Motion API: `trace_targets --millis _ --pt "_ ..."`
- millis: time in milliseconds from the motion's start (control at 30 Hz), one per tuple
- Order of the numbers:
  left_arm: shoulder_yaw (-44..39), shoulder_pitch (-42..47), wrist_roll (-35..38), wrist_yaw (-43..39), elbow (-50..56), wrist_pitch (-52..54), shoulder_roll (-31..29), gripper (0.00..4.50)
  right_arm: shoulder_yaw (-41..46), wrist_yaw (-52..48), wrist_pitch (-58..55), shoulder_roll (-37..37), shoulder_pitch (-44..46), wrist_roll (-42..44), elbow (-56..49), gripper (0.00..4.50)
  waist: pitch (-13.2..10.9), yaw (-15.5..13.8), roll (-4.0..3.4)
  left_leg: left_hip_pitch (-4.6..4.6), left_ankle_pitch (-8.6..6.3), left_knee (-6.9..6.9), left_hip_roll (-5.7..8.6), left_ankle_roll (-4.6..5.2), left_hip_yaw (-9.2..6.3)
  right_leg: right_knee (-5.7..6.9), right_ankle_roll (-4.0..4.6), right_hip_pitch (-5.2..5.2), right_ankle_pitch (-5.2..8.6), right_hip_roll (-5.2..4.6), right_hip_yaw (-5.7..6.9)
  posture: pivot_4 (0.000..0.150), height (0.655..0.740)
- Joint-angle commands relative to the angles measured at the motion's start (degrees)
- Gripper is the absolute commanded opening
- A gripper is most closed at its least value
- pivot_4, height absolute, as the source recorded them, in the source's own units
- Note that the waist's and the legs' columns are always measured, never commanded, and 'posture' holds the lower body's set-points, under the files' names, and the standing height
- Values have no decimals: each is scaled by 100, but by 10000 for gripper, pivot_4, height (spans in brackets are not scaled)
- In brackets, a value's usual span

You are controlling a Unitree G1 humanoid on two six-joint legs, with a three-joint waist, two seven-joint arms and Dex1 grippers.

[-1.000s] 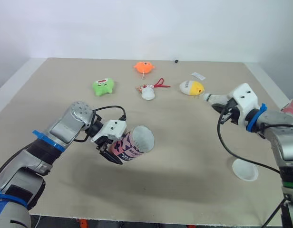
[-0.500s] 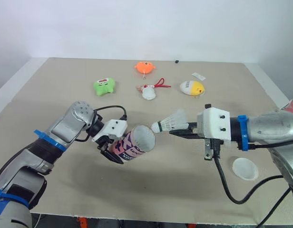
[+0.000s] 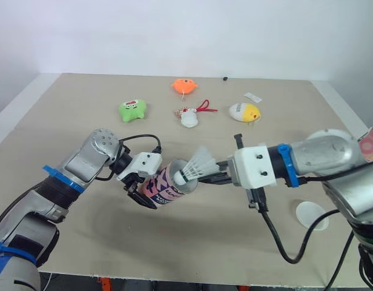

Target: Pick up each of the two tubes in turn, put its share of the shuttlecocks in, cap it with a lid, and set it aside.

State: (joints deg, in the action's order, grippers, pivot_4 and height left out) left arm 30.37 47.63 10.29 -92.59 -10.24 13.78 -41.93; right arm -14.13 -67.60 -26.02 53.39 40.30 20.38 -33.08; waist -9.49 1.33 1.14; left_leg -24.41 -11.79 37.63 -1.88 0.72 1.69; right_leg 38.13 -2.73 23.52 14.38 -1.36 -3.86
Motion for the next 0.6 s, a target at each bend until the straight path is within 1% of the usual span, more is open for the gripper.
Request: trace_targets --millis 33,100,133,167,233,333,433,467,500,567,600 --pt "-27 49 -37 9 4 3 -78 34032 38 -129 38 -108 194 34 51 20053 0 0 0 0 0 0 0 0 0 0 0 0 0 0 -1 1500 7400" --pt "-28 43 -30 9 17 13 -86 34032 172 -164 -47 -183 204 242 3 29267 0 0 0 0 0 0 0 0 -1 0 -3 0 -2 0 1 1500 7400" --pt "-27 42 -29 9 19 16 -89 34032 304 -181 -135 -218 184 453 -53 35728 0 0 0 -2 0 0 0 0 -1 0 -3 0 -2 0 5 1500 7400" --pt "-29 34 -25 9 33 23 -94 34032 486 -204 -256 -225 135 742 -129 38459 0 0 0 -2 0 0 0 0 -2 0 -3 0 -2 0 8 1500 7400" --pt "-34 26 -23 9 43 30 -95 34032 900 -187 -481 -218 -11 1296 -197 38459 0 -1 1 -4 0 -1 0 0 -5 0 0 0 -4 0 11 1500 7400" --pt "-40 14 -20 9 55 37 -93 34032 1475 -112 -771 -151 -288 1905 -181 38459 0 -1 1 -5 -1 0 -1 0 -10 0 0 -4 -10 -1 18 1500 7400" --pt "-39 1 -20 9 59 28 -96 34032 2024 329 -1272 -306 -381 2808 -165 38459 -1 2 0 -6 -1 -1 -1 0 -12 1 1 -4 -11 -2 21 1500 7400" --pt "-35 1 -21 9 54 21 -94 34032 2086 487 -1410 -329 -372 2952 -169 38459 0 5 0 -4 -1 -1 -1 0 -11 2 5 -4 -14 -1 19 1500 7400" --pt "-31 5 -22 9 47 16 -89 34032 2093 606 -1491 -322 -364 2983 -179 33519 0 4 0 -1 -1 -1 -5 0 -12 2 4 -5 -14 2 19 1500 7400" --pt "-24 14 -30 9 31 6 -68 34032 1964 689 -1573 -259 -395 2899 -218 27665 0 0 0 -1 0 -1 -7 1 -12 2 1 -5 -11 4 22 1500 7400" --pt "-16 24 -37 9 16 -4 -52 34032 1898 527 -1555 -178 -508 2912 -298 21366 0 0 0 -2 0 -1 -9 0 -11 2 8 -4 -4 4 23 1500 7400"
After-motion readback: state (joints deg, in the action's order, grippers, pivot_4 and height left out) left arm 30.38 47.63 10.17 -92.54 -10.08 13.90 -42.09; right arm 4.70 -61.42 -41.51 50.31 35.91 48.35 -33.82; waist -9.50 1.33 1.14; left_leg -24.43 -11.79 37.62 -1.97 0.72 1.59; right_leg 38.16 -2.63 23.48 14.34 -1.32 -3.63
